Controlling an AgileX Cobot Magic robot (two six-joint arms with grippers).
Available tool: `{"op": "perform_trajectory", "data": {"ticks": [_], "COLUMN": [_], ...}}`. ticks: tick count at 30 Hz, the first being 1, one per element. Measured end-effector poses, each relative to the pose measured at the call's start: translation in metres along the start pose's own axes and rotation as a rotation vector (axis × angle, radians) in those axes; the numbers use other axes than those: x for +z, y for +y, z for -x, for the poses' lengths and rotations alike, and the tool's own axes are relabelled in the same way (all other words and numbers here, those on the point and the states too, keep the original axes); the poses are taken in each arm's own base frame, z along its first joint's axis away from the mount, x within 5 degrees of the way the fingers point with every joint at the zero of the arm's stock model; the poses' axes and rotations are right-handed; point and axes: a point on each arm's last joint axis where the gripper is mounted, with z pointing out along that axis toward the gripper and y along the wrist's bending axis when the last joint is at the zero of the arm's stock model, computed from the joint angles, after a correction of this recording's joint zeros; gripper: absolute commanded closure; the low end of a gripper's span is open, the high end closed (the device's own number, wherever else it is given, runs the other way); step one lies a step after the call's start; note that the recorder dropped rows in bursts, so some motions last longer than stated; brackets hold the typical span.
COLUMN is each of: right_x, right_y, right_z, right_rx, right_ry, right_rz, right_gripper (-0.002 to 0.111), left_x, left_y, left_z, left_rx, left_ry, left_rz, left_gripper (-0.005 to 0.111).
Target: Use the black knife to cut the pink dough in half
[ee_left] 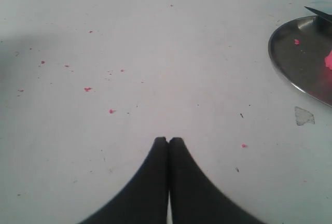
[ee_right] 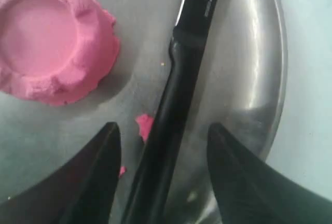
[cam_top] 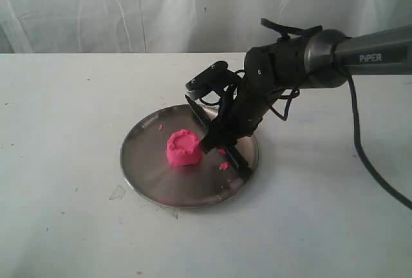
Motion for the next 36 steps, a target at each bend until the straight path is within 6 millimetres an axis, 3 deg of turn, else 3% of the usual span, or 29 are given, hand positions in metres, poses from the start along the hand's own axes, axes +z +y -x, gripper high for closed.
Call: {"op": "perform_trajectory", "data": {"ticks": [6,12,14,19,22,29,36], "right_x": [0.020,0.028,0.030,0.030,0.023,-0.029,-0.038], "right_y": [0.001,0.001,0.001,0.002,0.001,0.002,0.009], "right_z": [-0.004,-0.006,-0.007,-0.007,-0.006,-0.002,-0.020], "right_rx": [0.020,0.052,0.065,0.067,0.066,0.077,0.097], "right_ry": [0.006,0.006,0.007,0.005,0.011,0.066,0.263], "right_rz": [0.000,-0.001,-0.001,-0.001,0.000,0.021,0.076], "right_gripper": [0.059,0.065,0.070,0.101,0.105,0.105,0.105], "left_x": [0.000,0.000,0.000,0.000,0.000,0.000,0.000], "left_y": [0.000,0.000,0.000,0.000,0.000,0.000,0.000], "left_z": [0.000,0.000,0.000,0.000,0.000,0.000,0.000], "left_rx": [0.000,0.000,0.000,0.000,0.000,0.000,0.000], "left_ry": [0.000,0.000,0.000,0.000,0.000,0.000,0.000], "left_rz": [0.000,0.000,0.000,0.000,0.000,0.000,0.000], "left_gripper": [0.107,0.107,0.107,0.107,0.107,0.107,0.107]}}
